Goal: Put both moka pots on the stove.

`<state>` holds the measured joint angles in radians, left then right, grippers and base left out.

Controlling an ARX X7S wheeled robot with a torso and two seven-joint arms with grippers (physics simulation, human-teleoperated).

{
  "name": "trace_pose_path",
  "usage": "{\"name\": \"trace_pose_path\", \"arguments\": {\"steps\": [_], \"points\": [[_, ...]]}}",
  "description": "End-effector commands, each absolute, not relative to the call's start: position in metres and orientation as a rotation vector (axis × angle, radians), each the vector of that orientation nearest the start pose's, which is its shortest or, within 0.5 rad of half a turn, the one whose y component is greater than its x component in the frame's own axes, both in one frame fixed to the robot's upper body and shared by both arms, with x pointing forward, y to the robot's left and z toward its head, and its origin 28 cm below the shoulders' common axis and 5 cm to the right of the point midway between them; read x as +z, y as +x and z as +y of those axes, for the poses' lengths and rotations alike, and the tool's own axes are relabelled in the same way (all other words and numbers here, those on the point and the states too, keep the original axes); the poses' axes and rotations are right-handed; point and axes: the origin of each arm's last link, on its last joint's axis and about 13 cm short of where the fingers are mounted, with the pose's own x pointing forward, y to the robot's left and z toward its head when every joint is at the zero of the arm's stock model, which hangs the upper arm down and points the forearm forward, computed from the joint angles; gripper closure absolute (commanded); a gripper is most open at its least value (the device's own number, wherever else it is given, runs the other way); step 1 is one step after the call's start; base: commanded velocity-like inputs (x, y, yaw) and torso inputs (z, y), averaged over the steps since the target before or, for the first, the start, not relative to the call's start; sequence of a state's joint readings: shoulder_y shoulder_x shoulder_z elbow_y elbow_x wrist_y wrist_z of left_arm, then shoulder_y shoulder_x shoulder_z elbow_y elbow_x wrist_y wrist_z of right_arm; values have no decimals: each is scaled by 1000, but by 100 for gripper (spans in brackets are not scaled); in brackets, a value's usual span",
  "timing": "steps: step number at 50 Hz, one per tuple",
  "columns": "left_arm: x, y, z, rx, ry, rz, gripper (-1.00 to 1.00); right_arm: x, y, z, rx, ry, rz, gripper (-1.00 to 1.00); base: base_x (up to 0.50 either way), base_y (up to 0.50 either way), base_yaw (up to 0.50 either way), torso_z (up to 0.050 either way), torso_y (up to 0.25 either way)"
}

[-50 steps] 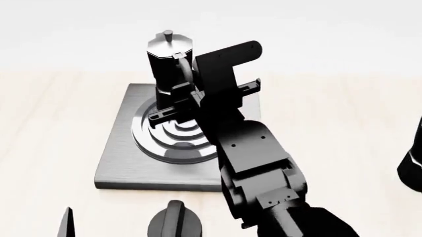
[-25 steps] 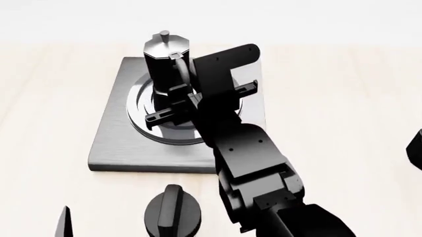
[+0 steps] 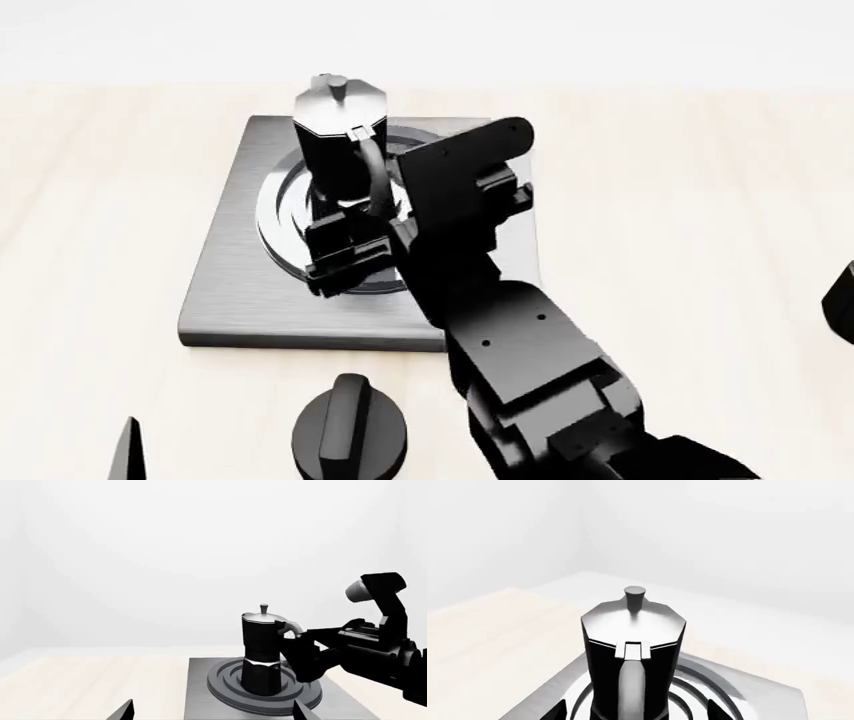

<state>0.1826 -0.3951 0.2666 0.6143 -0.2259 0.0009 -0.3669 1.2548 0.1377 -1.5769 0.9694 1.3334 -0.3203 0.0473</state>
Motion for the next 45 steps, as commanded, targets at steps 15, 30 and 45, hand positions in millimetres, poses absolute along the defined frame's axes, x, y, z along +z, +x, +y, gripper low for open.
{"name": "trace_pose_path", "arguments": {"steps": [15, 30, 45], "points": [[99, 154, 205, -82, -18, -325, -100, 156, 254, -121, 415, -51, -206, -100, 0, 0, 0, 0, 0], [100, 153, 204, -87, -15, -327, -100, 162, 221, -181, 121, -86, -228, -100, 0, 0, 0, 0, 0], [100, 151, 204, -88, -15, -328, -100, 184, 203, -224, -221, -299, -304, -100, 0, 0, 0, 0, 0]]}}
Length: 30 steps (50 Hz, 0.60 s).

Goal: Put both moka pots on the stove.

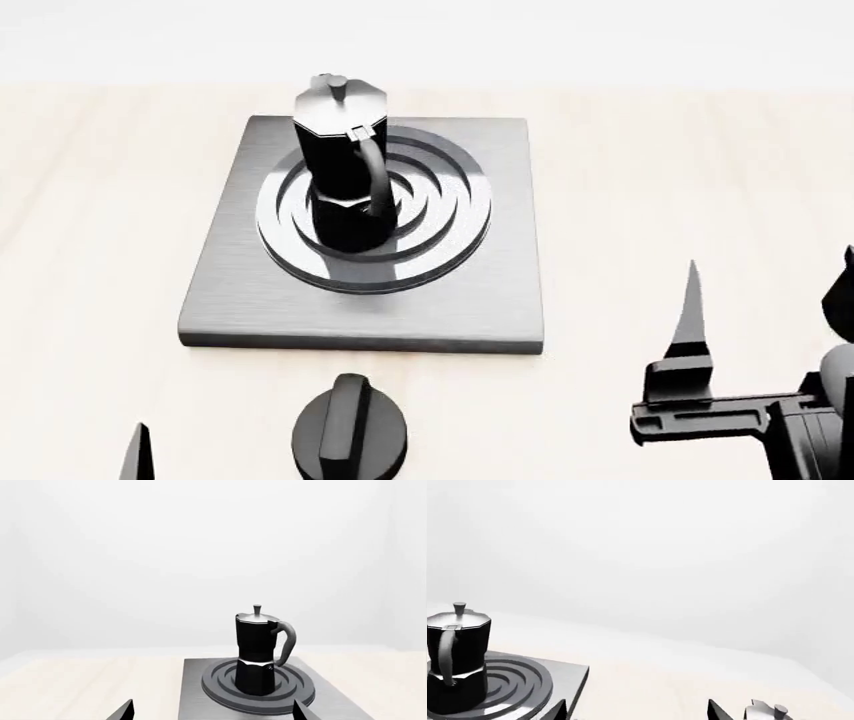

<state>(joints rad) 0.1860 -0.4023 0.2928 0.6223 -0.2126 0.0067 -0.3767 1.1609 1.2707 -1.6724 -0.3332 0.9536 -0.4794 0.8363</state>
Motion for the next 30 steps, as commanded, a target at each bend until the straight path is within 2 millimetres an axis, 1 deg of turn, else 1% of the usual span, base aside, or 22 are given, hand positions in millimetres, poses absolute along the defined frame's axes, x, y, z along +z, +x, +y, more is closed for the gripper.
{"name": "trace_pose_path", "arguments": {"steps": [1, 4, 5, 6, 9, 11, 13, 14, 16, 19, 20, 21, 28, 30], "points": [[100, 151, 204, -87, -17, -328, -100, 184, 203, -226, -226, -340, -293, -100, 0, 0, 0, 0, 0], [100, 151, 204, -87, -18, -329, -100, 184, 201, -230, -232, -363, -284, -100, 0, 0, 0, 0, 0], [100, 151, 204, -86, -18, -330, -100, 185, 202, -229, -223, -322, -337, -100, 0, 0, 0, 0, 0], [100, 151, 204, -86, -18, -330, -100, 185, 201, -231, -235, -321, -292, -100, 0, 0, 0, 0, 0], [100, 152, 204, -85, -17, -328, -100, 190, 200, -235, -233, -287, -262, -100, 0, 0, 0, 0, 0], [100, 152, 204, -86, -17, -329, -100, 194, 201, -237, -256, -300, -254, -100, 0, 0, 0, 0, 0], [100, 152, 204, -87, -18, -328, -100, 196, 204, -241, -283, -311, -240, -100, 0, 0, 0, 0, 0], [100, 152, 204, -87, -19, -328, -100, 195, 204, -243, -265, -303, -234, -100, 0, 0, 0, 0, 0], [100, 152, 205, -87, -20, -328, -100, 195, 208, -251, -307, -291, -211, -100, 0, 0, 0, 0, 0], [100, 152, 205, -84, -21, -329, -100, 192, 215, -260, -326, -295, -177, -100, 0, 0, 0, 0, 0], [100, 152, 205, -83, -22, -330, -100, 192, 216, -263, -320, -267, -164, -100, 0, 0, 0, 0, 0], [100, 153, 205, -82, -22, -329, -100, 192, 218, -267, -333, -284, -156, -100, 0, 0, 0, 0, 0], [99, 153, 205, -84, -22, -327, -100, 202, 227, -278, -347, -287, -114, -100, 0, 0, 0, 0, 0], [99, 153, 205, -85, -22, -326, -100, 202, 230, -282, -355, -287, -104, -100, 0, 0, 0, 0, 0]]}}
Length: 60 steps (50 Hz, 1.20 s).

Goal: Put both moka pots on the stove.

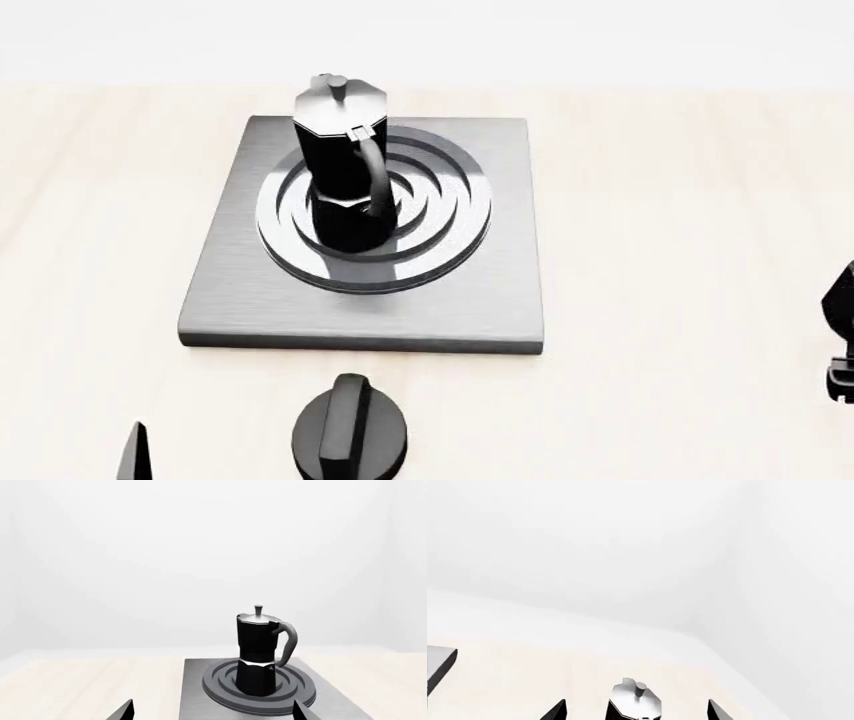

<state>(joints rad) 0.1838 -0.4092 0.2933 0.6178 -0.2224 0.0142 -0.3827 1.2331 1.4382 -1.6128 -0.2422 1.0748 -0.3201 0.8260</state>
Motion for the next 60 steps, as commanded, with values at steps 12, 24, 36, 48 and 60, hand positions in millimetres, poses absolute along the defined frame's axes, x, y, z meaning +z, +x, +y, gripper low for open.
{"name": "trace_pose_path", "arguments": {"steps": [12, 24, 36, 48, 60], "points": [[97, 153, 205, -85, -20, -326, -100, 198, 252, -302, -368, -266, 5, -100, 0, 0, 0, 0, 0], [96, 153, 205, -85, -20, -326, -100, 194, 277, -317, -294, -235, 123, -100, 0, 0, 0, 0, 0], [98, 153, 204, -88, -19, -326, -100, 195, 292, -328, -248, -226, 197, -100, 0, 0, 0, 0, 0], [99, 153, 204, -88, -17, -323, -100, 180, 300, -335, -220, -201, 252, -100, 0, 0, 0, 0, 0], [98, 154, 204, -90, -17, -321, -100, 167, 301, -339, -219, -173, 263, -100, 0, 0, 0, 0, 0]]}}
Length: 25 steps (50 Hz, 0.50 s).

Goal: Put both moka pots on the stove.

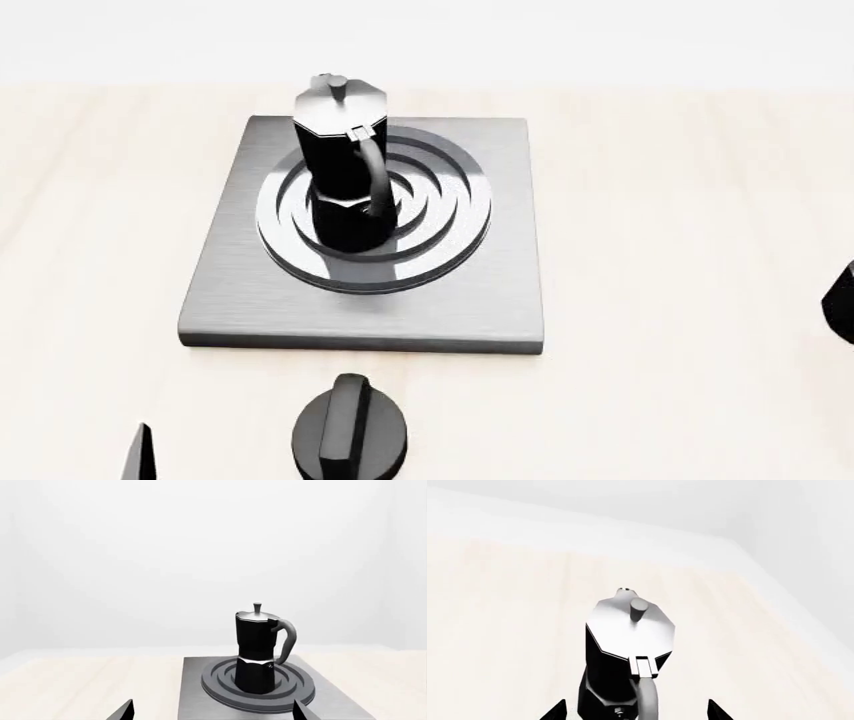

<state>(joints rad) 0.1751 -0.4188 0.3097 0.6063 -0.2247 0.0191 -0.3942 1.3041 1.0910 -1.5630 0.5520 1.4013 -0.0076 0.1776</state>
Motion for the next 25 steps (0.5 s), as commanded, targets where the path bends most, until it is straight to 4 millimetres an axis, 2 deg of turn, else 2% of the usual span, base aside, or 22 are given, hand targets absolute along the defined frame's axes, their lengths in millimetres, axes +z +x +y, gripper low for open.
{"name": "trace_pose_path", "arguments": {"steps": [1, 16, 22, 25], "points": [[98, 154, 204, -90, -16, -322, -100, 165, 301, -339, -220, -170, 265, -100, 0, 0, 0, 0, 0], [96, 154, 203, -94, -14, -319, -100, 155, 307, -344, -238, -171, 263, -100, 0, 0, 0, 0, 0], [97, 154, 202, -95, -14, -318, -100, 140, 315, -347, -250, -171, 275, -100, 0, 0, 0, 0, 0], [96, 154, 202, -95, -14, -318, -100, 140, 317, -345, -254, -175, 273, -100, 0, 0, 0, 0, 0]]}}
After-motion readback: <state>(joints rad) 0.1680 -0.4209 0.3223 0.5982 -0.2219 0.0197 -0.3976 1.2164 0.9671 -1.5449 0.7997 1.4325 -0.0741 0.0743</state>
